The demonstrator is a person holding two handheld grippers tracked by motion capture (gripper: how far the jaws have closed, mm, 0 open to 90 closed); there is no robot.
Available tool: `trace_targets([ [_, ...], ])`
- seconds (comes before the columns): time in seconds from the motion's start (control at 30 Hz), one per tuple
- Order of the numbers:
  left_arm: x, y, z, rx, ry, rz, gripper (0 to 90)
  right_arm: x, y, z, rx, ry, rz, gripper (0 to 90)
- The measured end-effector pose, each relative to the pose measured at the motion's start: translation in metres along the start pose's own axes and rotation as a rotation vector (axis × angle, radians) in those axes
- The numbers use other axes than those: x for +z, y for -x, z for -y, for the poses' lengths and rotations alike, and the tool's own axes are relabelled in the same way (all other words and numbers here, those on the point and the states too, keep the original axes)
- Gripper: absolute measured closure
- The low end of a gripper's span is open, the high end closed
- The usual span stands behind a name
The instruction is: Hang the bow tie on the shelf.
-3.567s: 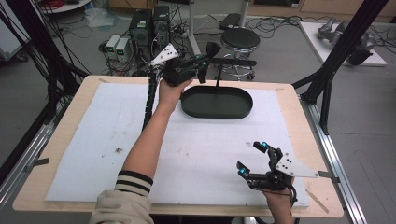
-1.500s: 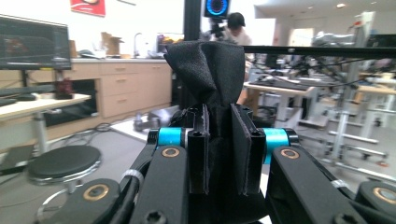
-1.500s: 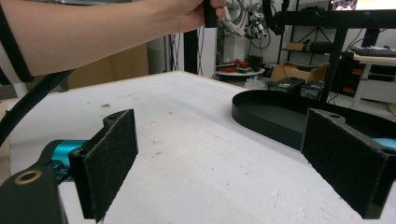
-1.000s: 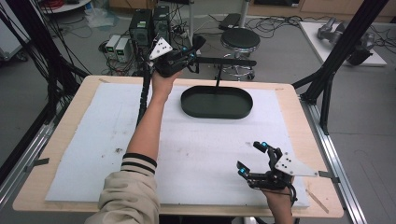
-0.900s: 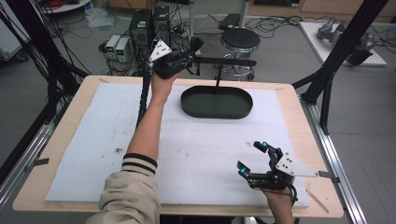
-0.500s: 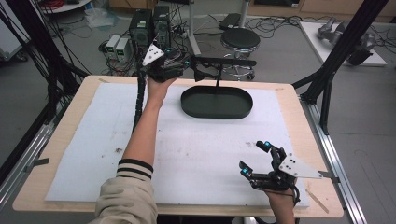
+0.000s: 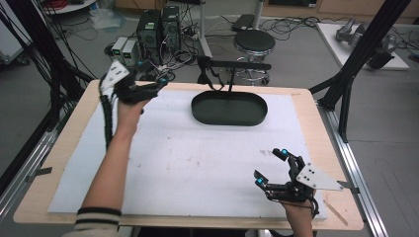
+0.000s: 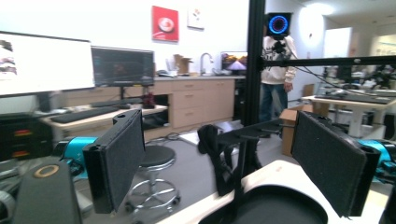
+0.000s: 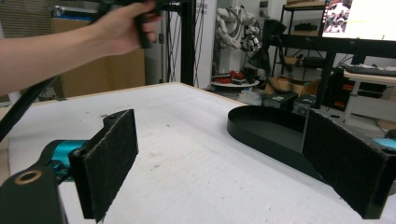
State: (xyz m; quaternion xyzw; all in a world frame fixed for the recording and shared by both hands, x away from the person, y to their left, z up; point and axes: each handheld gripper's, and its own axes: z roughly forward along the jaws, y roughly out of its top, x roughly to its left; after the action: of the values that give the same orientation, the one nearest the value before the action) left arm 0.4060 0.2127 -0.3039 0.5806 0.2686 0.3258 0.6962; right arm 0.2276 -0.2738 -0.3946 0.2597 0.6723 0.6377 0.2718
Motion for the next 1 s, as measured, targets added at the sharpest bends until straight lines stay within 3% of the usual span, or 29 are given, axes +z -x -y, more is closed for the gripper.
trace_targets([
  [0.13, -0.058, -0.004, -0.001, 0.017, -0.002, -0.061, 17.6, -0.003, 0.000, -0.002, -0.007, -0.001, 0.022, 10.3],
  [0.33, -0.131, -0.003, 0.011, -0.023, -0.018, -0.149, 17.2, -0.008, 0.003, -0.003, -0.014, -0.007, 0.059, 10.3],
  [0.43, -0.158, 0.006, 0.019, 0.026, -0.039, -0.207, 17.1, -0.011, 0.004, -0.005, -0.018, -0.008, 0.083, 10.3],
  [0.5, -0.174, 0.010, 0.023, 0.027, -0.033, -0.233, 17.1, -0.013, 0.004, -0.005, -0.018, -0.007, 0.101, 10.3],
  [0.6, -0.190, 0.019, 0.030, 0.036, -0.037, -0.266, 17.1, -0.015, 0.004, -0.005, -0.018, -0.003, 0.123, 10.3],
  [0.73, -0.197, 0.031, 0.045, 0.067, -0.092, -0.296, 17.1, -0.017, 0.004, -0.005, -0.019, -0.004, 0.157, 10.3],
  [0.83, -0.194, 0.031, 0.052, 0.101, -0.164, -0.301, 16.7, -0.018, 0.003, -0.004, -0.017, -0.003, 0.173, 10.3],
  [1.0, -0.197, 0.026, 0.062, 0.037, -0.149, -0.286, 16.7, -0.016, 0.005, 0.001, -0.012, -0.007, 0.185, 10.3],
])
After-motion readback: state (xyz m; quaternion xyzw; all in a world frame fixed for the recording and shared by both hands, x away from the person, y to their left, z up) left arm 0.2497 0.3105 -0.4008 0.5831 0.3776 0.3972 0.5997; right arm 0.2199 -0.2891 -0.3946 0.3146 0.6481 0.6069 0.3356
